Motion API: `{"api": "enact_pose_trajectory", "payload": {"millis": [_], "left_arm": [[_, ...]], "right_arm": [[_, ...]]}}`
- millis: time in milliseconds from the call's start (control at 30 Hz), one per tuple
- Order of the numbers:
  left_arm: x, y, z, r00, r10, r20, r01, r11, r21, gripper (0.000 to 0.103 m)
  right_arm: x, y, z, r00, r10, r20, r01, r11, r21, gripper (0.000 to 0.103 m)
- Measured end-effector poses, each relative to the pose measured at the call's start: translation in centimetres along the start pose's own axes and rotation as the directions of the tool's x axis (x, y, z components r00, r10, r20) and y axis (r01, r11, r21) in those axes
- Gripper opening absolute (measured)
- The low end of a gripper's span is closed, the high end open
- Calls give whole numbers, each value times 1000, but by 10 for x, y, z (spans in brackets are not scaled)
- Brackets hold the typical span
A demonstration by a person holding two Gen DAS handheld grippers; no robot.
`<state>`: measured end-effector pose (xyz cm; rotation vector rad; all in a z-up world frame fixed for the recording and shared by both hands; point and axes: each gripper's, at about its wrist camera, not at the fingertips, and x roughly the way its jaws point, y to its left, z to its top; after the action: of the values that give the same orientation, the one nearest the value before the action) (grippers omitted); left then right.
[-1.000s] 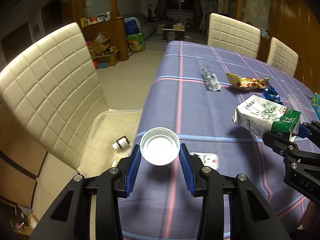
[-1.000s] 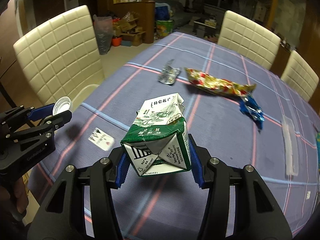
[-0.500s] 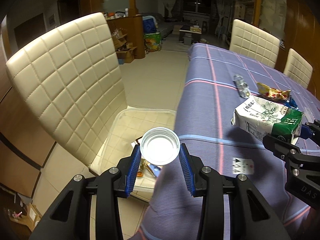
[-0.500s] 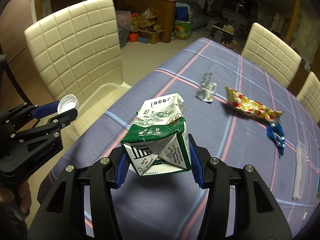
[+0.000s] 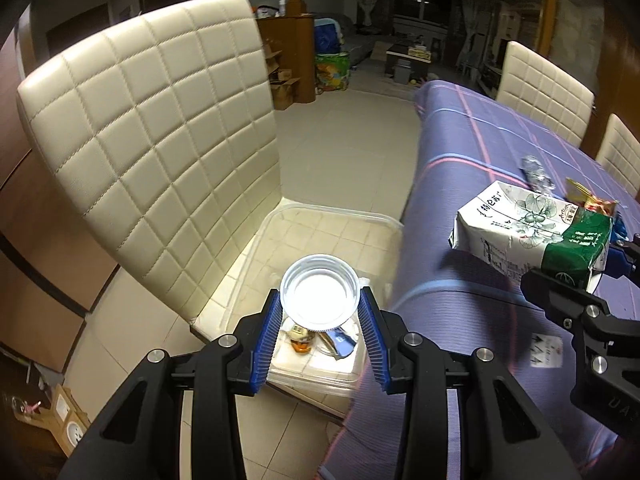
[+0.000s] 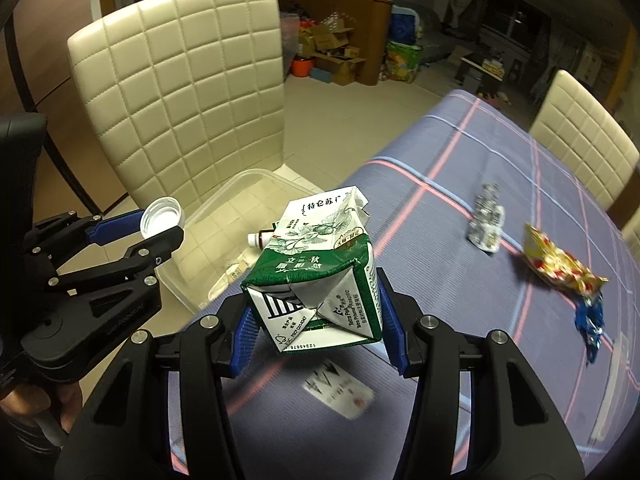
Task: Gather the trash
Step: 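Carry the cap and carton to the clear bin and open the left tool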
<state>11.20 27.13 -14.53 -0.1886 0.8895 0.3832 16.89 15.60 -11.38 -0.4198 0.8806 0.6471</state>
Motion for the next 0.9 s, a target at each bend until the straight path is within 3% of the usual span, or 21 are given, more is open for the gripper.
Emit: {"api": "enact_pose_trajectory", "payload": {"millis": [533,900], "left_arm": [[37,36,14,998,46,-32,-48,997,-66,39],[52,41,25,998,52,-36,-54,997,-63,39]], "right_arm": [[38,26,32,999,32,-26,-33,997,-63,53],[57,29,50,999,28,-33,-30,997,-68,54]]}}
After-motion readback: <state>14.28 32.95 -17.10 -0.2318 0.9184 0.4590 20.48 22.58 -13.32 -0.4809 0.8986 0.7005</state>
